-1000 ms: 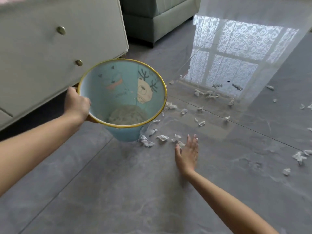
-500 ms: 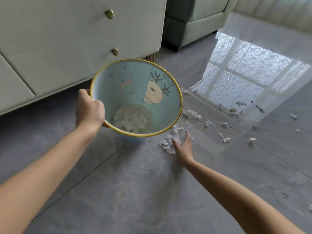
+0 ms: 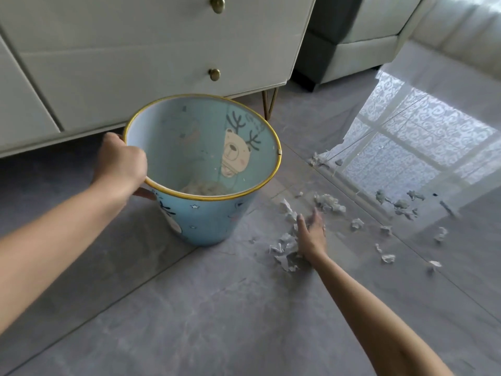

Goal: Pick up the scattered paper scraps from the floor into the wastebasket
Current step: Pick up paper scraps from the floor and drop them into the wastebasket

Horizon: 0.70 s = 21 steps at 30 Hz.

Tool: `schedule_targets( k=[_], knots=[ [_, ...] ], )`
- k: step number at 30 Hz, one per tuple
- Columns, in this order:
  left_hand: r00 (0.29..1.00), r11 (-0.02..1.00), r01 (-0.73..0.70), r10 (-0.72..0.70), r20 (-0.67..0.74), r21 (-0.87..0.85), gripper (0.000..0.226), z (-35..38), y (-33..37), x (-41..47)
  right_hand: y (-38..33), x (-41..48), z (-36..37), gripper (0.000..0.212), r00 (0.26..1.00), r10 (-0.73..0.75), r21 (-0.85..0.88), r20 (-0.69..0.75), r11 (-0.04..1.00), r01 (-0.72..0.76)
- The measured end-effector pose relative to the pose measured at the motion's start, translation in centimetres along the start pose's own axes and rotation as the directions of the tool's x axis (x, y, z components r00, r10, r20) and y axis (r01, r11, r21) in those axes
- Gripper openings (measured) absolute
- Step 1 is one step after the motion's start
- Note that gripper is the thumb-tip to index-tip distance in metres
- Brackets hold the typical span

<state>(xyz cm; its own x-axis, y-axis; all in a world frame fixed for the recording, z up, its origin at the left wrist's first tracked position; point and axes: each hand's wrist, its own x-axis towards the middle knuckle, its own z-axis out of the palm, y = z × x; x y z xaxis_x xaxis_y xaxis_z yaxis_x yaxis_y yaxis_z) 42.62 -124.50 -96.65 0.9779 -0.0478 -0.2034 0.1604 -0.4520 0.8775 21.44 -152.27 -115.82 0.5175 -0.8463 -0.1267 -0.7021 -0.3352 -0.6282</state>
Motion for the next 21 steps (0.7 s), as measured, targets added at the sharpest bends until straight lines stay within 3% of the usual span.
schedule_targets(
  k=[5,8,10,16,21],
  knots=[
    [0.999,0.997,-0.027,0.029,-0.029,0.066,0.043,0.7,0.6,0.7,-0.4,2.5,0.5,0.044,0.926,-0.266,-0.102,0.266,0.948,0.302],
    [0.999,0.997,-0.018,0.021,-0.036,0.077,0.050,0.7,0.9,0.6,-0.2,0.0,0.1,0.053,0.891,-0.391,0.002,0.230,0.916,0.401],
    [0.998,0.995,-0.032,0.036,-0.044,0.090,0.051,0.7,0.7,0.6,0.6,-2.3,-0.3,0.058,0.859,-0.463,-0.042,0.219,0.875,0.483],
    [0.997,0.988,-0.020,0.031,-0.073,0.151,0.046,0.7,1.2,0.1,2.8,-5.3,-0.6,0.067,0.671,-0.687,-0.438,0.278,0.531,0.725],
    [0.993,0.967,-0.041,0.068,-0.097,0.250,0.043,0.8,1.1,0.0,0.4,-5.1,0.3,0.052,0.607,-0.743,-0.532,0.281,0.406,0.743]
  ],
)
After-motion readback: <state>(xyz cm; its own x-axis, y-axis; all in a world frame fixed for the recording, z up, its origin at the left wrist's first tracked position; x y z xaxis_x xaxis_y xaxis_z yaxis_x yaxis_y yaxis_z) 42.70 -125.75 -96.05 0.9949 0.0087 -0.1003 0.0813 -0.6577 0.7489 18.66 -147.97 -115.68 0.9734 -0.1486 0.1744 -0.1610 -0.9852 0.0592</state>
